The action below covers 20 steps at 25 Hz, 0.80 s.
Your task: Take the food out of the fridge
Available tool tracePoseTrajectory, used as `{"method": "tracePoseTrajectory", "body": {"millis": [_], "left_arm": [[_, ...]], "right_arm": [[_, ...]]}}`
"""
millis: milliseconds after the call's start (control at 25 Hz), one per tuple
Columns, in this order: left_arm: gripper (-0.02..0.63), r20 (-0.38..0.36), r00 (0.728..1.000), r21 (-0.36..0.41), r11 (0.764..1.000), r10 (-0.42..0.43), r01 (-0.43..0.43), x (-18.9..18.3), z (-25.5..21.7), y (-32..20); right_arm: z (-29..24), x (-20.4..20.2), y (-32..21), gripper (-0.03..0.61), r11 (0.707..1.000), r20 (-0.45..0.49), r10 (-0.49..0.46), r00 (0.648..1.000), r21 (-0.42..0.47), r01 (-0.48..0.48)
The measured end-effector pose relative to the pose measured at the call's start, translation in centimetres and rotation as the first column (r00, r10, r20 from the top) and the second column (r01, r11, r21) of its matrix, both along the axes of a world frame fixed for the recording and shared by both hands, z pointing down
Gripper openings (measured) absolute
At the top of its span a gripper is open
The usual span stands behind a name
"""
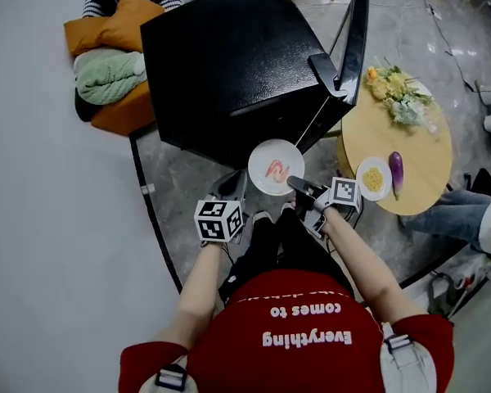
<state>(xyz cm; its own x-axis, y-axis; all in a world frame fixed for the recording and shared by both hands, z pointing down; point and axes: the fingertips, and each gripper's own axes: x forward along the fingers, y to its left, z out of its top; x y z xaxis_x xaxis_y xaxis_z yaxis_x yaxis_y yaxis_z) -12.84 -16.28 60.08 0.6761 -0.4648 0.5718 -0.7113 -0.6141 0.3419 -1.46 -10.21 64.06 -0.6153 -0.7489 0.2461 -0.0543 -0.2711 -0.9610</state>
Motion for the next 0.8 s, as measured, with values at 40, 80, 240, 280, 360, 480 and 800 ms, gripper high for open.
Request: {"method": "tracePoseTrajectory", "body": {"millis": [40, 80, 240, 280, 360, 480, 800], "left_arm": [[0.005, 0.009, 1.0, 0.021, 1.0, 0.012, -0.012, -0.1, -0.8, 0.2], [0.005, 0.017, 1.0, 0.046, 0.999, 0.026, -0.027, -0.2, -1.6, -0.1], [0.005, 0.0, 0.998, 0.134, 0.989, 0.056, -0.056, -0.1, -5.5, -1.8], [0.005, -0.014, 0.998, 0.148, 0.987, 0.061, -0.059, 0.1, -6.4, -1.8], [0.005, -0.043, 0.996, 0.175, 0.982, 0.075, -0.066, 0.6, -7.8, -1.2], [0.005, -0.084, 0.992, 0.203, 0.976, 0.098, -0.08, 1.5, -9.4, 0.4], [0.005, -0.113, 0.98, 0.226, 0.964, 0.167, -0.138, 2.9, -11.5, 0.0]], "right_arm": [[-1.1, 0.3, 0.7, 0.026, 1.0, -0.005, -0.005, 1.0, -0.013, 0.005], [-2.2, 0.7, 1.0, 0.026, 1.0, -0.01, -0.005, 1.0, -0.024, 0.005], [-7.3, 1.8, 1.0, 0.026, 0.999, -0.009, 0.026, 1.0, -0.032, -0.026], [-8.3, 2.0, 1.3, 0.026, 0.999, -0.006, 0.038, 0.999, -0.027, -0.038], [-9.7, 2.2, 2.4, 0.026, 0.998, -0.005, 0.057, 0.998, -0.013, -0.057], [-10.9, 2.1, 4.3, 0.026, 0.997, -0.013, 0.075, 0.997, 0.011, -0.075], [-12.6, 1.7, 5.1, 0.025, 0.995, -0.012, 0.098, 0.995, 0.01, -0.098]]}}
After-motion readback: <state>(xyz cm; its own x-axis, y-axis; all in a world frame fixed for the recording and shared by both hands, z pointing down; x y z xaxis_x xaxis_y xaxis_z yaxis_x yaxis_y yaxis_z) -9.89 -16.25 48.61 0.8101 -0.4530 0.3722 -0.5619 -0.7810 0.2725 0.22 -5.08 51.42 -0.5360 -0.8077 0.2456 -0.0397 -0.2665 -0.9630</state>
